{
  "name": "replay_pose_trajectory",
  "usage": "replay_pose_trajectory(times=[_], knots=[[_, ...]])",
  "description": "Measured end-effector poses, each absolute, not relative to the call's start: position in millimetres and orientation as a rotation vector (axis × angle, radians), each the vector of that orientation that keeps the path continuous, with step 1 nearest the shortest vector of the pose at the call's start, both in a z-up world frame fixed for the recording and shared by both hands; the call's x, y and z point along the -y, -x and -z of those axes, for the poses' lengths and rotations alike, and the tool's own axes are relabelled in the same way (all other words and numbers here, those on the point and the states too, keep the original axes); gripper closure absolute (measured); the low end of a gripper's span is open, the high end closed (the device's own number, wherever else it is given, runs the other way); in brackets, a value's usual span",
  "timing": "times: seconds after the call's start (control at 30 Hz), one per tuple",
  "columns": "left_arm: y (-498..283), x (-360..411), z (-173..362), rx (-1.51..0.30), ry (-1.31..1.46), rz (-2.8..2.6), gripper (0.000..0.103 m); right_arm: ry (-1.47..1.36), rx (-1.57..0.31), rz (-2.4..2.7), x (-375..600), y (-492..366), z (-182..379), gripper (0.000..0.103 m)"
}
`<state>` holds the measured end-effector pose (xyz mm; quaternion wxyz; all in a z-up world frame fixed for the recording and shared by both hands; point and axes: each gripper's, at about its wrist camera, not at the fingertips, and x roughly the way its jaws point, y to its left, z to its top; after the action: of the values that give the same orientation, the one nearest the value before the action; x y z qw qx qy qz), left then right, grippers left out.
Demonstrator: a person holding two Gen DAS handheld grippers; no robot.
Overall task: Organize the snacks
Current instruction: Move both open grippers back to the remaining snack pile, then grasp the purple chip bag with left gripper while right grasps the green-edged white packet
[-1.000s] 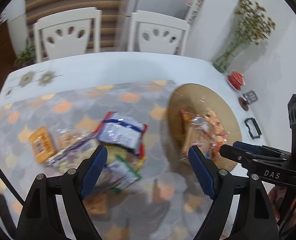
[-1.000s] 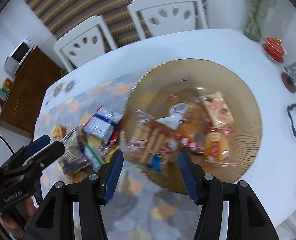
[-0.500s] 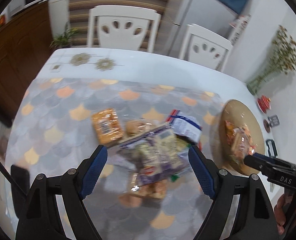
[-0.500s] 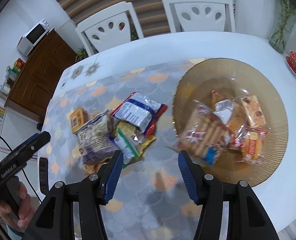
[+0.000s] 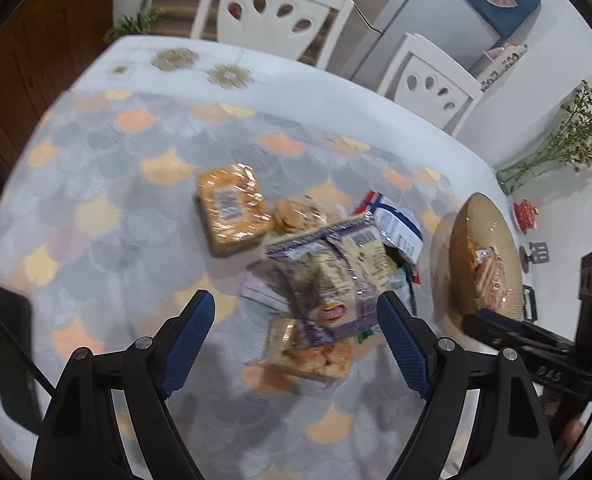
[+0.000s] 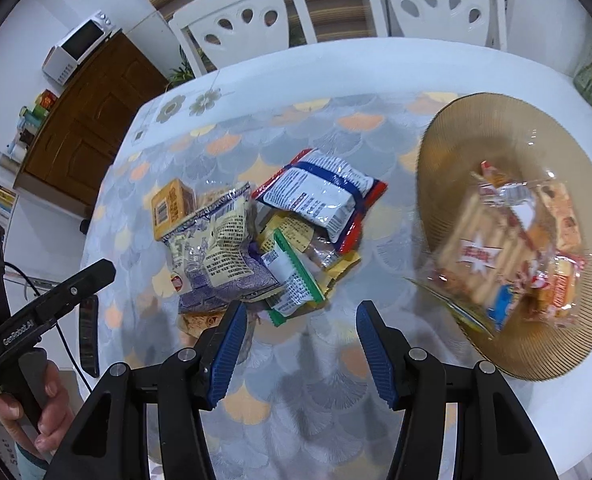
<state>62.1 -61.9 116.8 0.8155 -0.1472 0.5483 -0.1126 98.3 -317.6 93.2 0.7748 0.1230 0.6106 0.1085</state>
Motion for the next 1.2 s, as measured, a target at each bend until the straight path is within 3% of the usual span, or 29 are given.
replay_pose_trajectory(times=[0.47, 0.83, 1.13, 1.2], knots=[[-108, 121, -71, -1.319, 0.293, 0.327, 0.021, -0.17, -1.375, -0.314, 296, -116, -46, 0.048], [-115, 129, -59, -1.331, 0.219, 0.294, 0.021, -0.156, -1.416, -0.361, 290, -124, -23, 0.048], [-118, 135, -52, -1.345, 0.227, 0.303, 0.012, -0.17, -1.431, -0.38, 279, -130, -11, 0.048], [-116, 138, -51, -1.337, 0.197, 0.294, 0.012, -0.169, -1.427, -0.38, 275, -130, -11, 0.056]])
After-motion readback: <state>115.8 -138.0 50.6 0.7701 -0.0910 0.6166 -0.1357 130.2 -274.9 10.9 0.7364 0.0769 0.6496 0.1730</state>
